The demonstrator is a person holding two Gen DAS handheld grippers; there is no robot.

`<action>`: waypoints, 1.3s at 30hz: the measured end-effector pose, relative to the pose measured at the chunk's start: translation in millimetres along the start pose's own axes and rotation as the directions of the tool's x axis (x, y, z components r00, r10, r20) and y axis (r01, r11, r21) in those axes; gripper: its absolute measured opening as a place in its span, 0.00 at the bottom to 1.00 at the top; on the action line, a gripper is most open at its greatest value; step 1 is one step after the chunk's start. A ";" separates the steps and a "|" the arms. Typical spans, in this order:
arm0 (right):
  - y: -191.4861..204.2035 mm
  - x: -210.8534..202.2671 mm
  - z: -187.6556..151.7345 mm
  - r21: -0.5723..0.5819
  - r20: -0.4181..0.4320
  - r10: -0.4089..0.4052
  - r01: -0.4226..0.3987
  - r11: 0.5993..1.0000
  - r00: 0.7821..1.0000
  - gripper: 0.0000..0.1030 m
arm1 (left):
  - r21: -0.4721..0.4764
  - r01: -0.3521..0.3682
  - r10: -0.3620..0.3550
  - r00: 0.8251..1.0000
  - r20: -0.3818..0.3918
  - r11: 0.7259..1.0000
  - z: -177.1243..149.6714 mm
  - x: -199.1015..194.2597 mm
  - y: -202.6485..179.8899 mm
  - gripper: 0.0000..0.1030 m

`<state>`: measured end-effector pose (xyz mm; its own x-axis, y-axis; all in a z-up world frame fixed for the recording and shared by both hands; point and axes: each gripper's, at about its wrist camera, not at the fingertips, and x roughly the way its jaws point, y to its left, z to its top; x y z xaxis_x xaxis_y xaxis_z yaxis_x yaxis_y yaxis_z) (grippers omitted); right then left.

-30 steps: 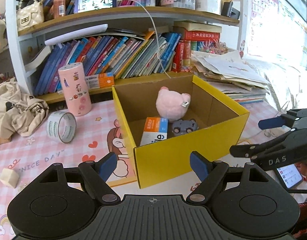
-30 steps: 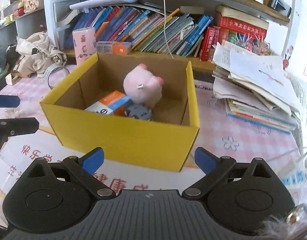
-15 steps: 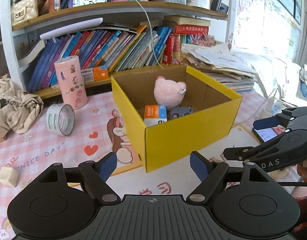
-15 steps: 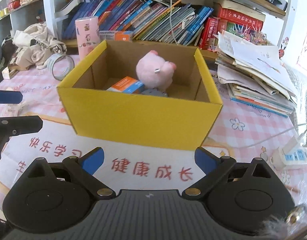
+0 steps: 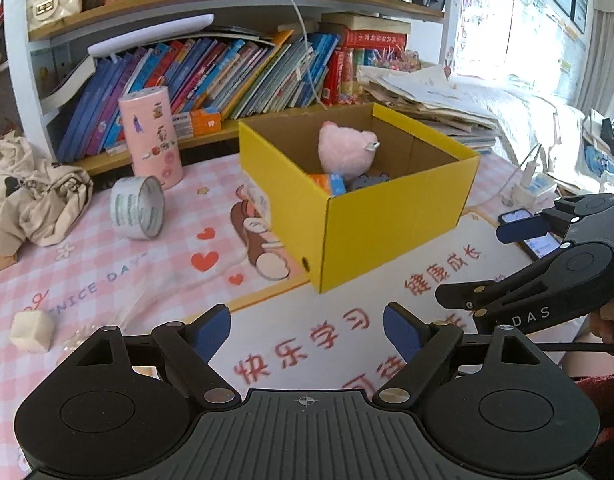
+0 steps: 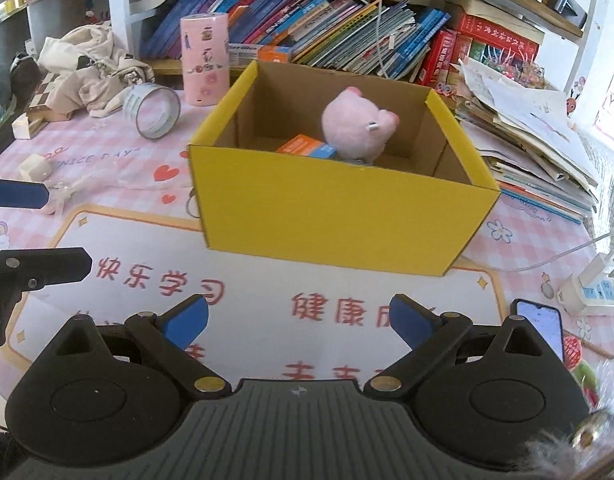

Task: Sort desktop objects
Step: 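Withdraw both open grippers up and away from the yellow box, then move the left gripper toward the pink tube while the right approaches the pearl bracelet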

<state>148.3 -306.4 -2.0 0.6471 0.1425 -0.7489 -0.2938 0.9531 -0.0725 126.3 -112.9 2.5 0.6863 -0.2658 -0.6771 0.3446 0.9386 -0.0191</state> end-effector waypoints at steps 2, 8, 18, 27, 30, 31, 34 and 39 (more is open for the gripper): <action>7.8 0.0 -0.4 0.000 -0.003 0.002 -0.002 1.000 1.000 0.95 | -0.001 0.000 0.000 1.000 -0.005 1.000 -4.3 -3.7 6.4 0.84; 36.6 1.5 -1.1 -0.017 -0.019 0.019 -0.020 1.000 1.000 0.95 | -0.005 0.001 -0.001 1.000 -0.012 1.000 -16.9 -14.7 24.9 0.84; 82.7 3.4 -2.5 -0.039 -0.039 0.039 -0.041 0.998 0.998 0.95 | -0.009 -0.003 0.002 1.000 -0.031 1.000 -36.2 -29.7 56.3 0.84; 112.8 4.8 -2.4 -0.050 -0.054 0.047 -0.049 0.998 0.997 0.95 | -0.015 -0.003 0.003 0.999 -0.043 1.000 -49.5 -38.1 77.9 0.84; 121.3 7.4 -0.9 -0.057 -0.063 0.056 -0.060 0.997 0.996 0.95 | -0.024 -0.010 0.009 0.999 -0.050 1.000 -54.5 -40.3 84.7 0.84; 124.2 8.4 -0.3 -0.061 -0.066 0.060 -0.064 0.996 0.996 0.95 | -0.028 -0.014 0.013 0.998 -0.053 1.000 -56.1 -41.0 87.3 0.84; 134.2 11.8 2.5 -0.084 -0.072 0.078 -0.084 0.993 0.994 0.95 | -0.040 -0.027 0.024 0.998 -0.061 0.999 -60.0 -42.9 94.8 0.84; 148.9 17.3 7.8 -0.126 -0.077 0.107 -0.116 0.985 0.991 0.95 | -0.061 -0.056 0.052 0.996 -0.071 0.997 -64.4 -45.7 106.7 0.84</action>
<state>121.2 -160.0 -20.6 0.5559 0.2229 -0.8008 -0.4533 0.8888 -0.0672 90.5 13.6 -16.0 0.6562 -0.2008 -0.7273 0.2657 0.9637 -0.0263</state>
